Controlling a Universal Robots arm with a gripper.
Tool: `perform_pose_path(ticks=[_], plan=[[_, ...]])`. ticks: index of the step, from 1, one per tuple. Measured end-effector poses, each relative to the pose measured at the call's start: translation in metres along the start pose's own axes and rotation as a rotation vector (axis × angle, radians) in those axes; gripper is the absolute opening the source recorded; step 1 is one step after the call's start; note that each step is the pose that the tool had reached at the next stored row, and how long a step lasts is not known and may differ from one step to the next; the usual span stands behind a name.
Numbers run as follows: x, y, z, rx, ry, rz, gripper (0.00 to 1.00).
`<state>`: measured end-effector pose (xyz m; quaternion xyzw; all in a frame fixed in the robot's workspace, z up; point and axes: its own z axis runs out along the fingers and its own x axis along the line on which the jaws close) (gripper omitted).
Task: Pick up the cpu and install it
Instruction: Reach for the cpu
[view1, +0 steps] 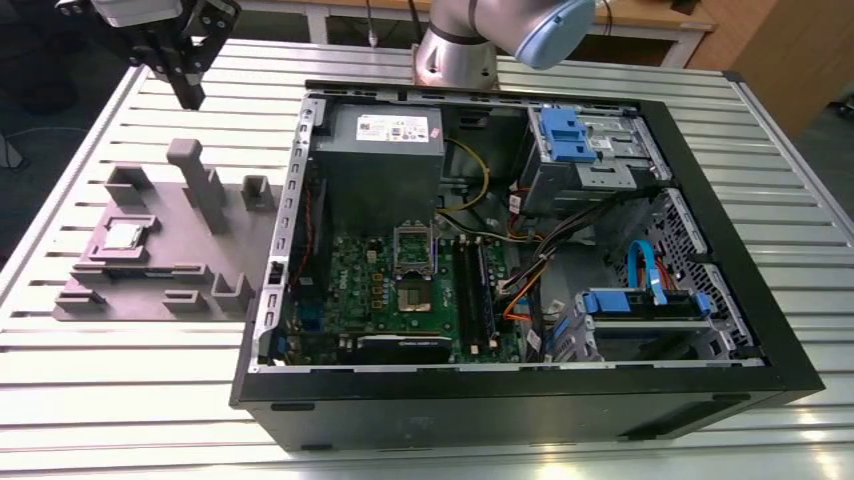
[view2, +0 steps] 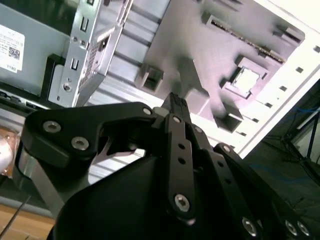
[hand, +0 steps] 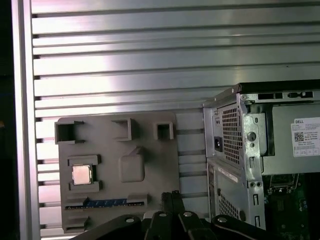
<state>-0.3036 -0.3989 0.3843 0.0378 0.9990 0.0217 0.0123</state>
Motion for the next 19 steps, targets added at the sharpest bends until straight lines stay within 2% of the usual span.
perform_pose_path(ticks=[13,15,19], plan=[[0.0015,-0.0001,0.0,0.0,0.0001,0.0,0.11],[0.0081,-0.0006,-0.0002,0.0001,0.0001,0.0,0.11],[0.0264,-0.002,-0.0006,0.0,0.0,0.0,0.11]])
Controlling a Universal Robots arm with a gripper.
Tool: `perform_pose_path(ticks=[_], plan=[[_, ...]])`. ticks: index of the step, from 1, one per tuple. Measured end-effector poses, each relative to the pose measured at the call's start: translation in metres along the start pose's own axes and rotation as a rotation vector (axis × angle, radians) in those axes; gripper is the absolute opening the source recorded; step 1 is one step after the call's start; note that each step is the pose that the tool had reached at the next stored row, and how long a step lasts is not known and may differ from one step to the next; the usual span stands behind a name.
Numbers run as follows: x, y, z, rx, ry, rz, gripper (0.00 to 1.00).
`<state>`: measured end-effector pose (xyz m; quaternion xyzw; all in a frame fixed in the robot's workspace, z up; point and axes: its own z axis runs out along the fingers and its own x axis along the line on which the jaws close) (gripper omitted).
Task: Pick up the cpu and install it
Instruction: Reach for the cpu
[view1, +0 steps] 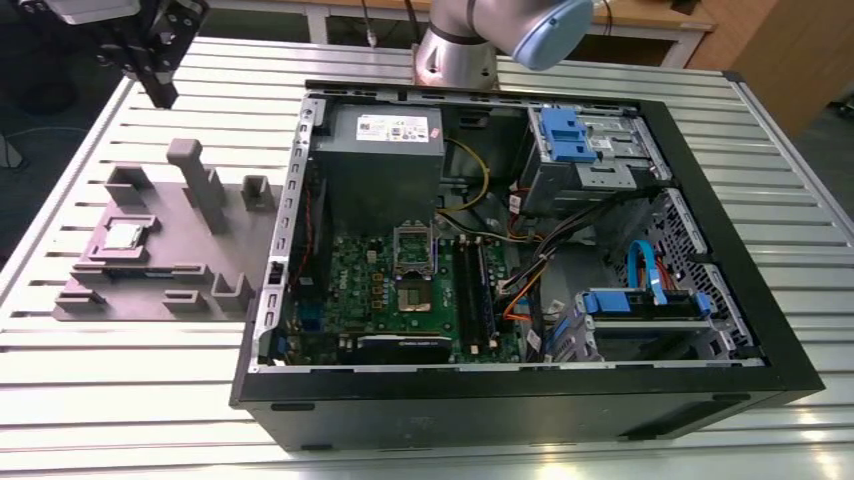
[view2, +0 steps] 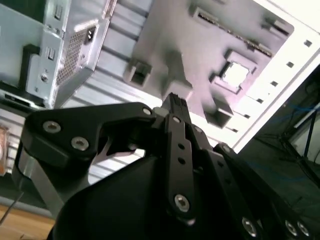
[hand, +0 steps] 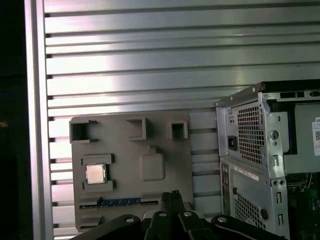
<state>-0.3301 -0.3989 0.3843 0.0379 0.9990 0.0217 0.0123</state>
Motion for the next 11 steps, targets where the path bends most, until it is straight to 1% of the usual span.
perform_pose_path(ticks=[11], plan=[[0.0496,-0.0038,-0.0006,0.0001,0.0001,0.0,0.11]])
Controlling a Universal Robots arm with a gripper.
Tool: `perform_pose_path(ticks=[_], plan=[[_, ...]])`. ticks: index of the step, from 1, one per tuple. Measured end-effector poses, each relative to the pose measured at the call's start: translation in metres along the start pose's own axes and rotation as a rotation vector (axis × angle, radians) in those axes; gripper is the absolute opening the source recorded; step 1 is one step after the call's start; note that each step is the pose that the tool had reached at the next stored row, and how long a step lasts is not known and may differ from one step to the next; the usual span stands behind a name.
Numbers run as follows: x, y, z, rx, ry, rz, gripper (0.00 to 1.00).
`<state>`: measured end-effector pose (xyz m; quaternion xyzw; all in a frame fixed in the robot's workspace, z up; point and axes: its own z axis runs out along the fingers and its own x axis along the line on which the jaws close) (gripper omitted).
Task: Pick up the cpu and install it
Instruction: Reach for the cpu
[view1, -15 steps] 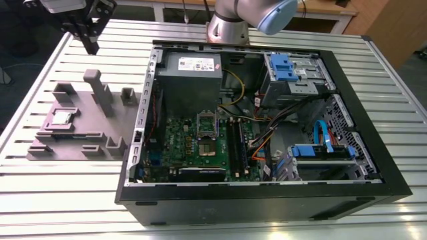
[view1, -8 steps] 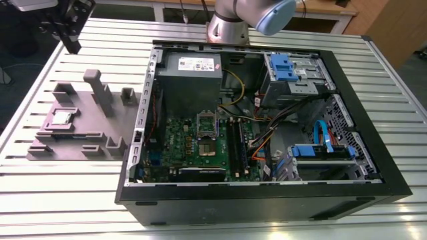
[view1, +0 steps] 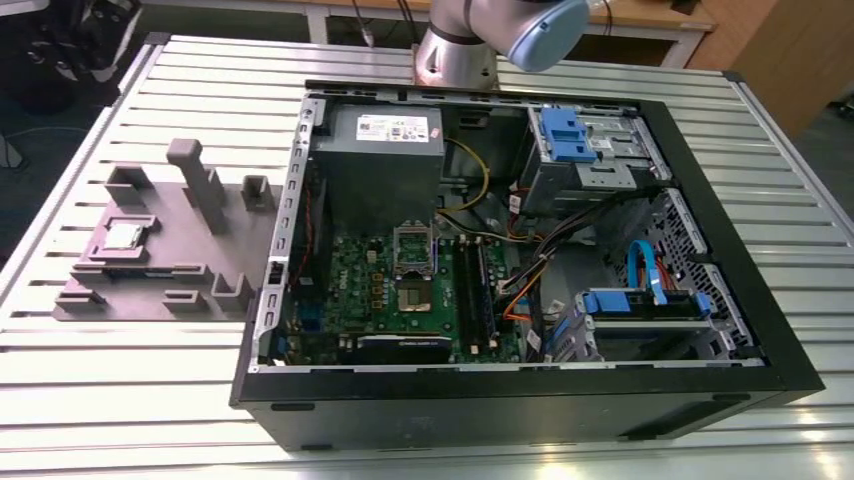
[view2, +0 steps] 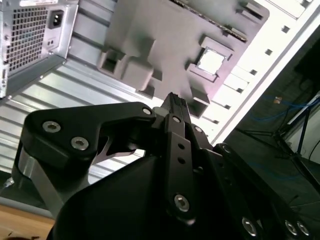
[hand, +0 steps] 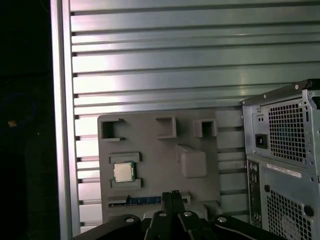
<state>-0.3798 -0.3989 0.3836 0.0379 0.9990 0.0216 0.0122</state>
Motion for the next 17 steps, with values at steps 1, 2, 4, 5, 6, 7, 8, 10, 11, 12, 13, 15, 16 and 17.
perform_pose_path(ticks=[1,2,4,5,6,7,8,10,11,12,13,15,16,17], plan=[[0.0049,-0.0004,0.0001,-0.0001,-0.0001,0.0,0.11],[0.0094,-0.0007,0.0001,0.0,0.0,0.0,0.11],[0.0183,-0.0014,0.0001,-0.0001,-0.0001,0.0,0.11],[0.0228,-0.0017,0.0001,-0.0001,-0.0001,0.0,0.11],[0.0273,-0.0021,0.0001,-0.0001,0.0,0.0,0.11],[0.032,-0.0025,0.0002,-0.0001,-0.0002,0.0,0.11],[0.0364,-0.0028,0.0002,-0.0001,-0.0001,0.0,0.11],[0.0457,-0.0035,0.0002,0.0,0.0,0.0,0.11],[0.0501,-0.0039,0.0004,-0.0001,-0.0001,0.0,0.11],[0.0546,-0.0042,0.0004,-0.0001,-0.0001,0.0,0.11],[0.0591,-0.0045,0.0004,0.0,0.0001,0.0,0.11],[0.0681,-0.0052,0.0006,-0.0001,0.0006,0.0,0.11],[0.0729,-0.0056,0.0005,0.0001,0.0014,0.0,0.11],[0.0767,-0.0059,0.0005,0.0,0.002,0.0,0.11]])
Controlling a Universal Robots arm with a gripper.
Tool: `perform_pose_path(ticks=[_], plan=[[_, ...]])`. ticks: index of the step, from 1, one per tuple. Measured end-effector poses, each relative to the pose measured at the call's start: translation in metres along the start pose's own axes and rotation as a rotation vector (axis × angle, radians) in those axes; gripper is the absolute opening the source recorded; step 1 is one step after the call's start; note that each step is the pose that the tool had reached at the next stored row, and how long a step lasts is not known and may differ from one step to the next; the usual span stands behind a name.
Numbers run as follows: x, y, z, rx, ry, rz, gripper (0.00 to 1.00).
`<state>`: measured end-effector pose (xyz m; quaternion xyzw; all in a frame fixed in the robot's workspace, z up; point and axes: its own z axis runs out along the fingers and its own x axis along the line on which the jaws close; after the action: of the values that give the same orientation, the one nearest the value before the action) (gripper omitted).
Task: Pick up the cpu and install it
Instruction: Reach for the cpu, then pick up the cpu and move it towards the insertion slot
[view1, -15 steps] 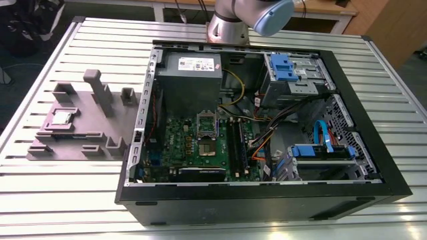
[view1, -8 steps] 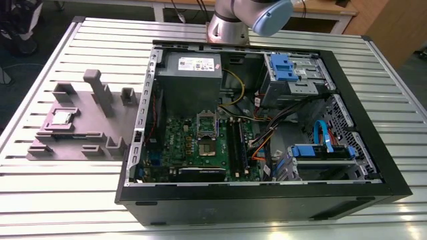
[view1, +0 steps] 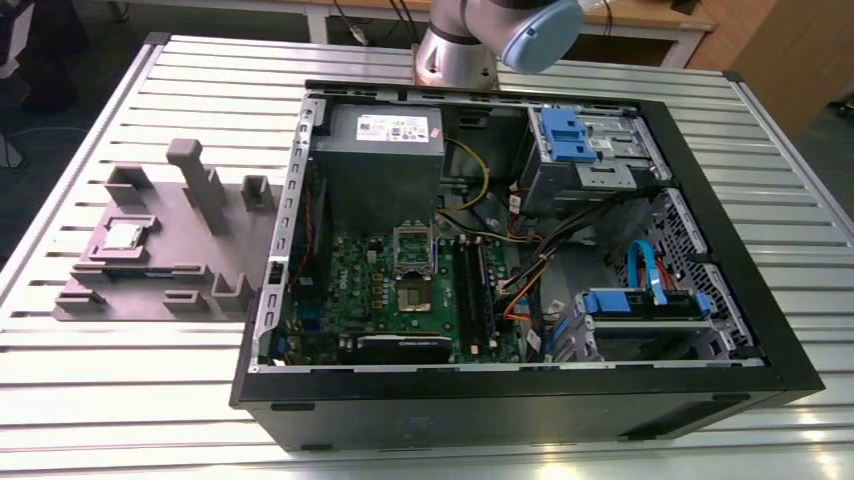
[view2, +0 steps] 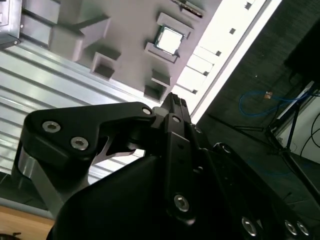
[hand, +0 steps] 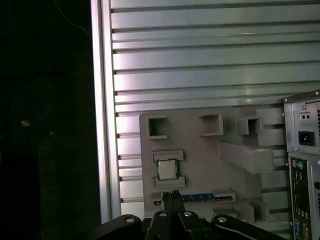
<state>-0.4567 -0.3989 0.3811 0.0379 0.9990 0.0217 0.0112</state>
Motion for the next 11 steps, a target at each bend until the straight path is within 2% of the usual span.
perform_pose_path(ticks=[1,11], plan=[[0.0019,-0.0002,0.0,0.0001,0.0002,0.0,0.11],[0.0026,-0.0002,0.0,0.0,0.0002,0.0,0.11]])
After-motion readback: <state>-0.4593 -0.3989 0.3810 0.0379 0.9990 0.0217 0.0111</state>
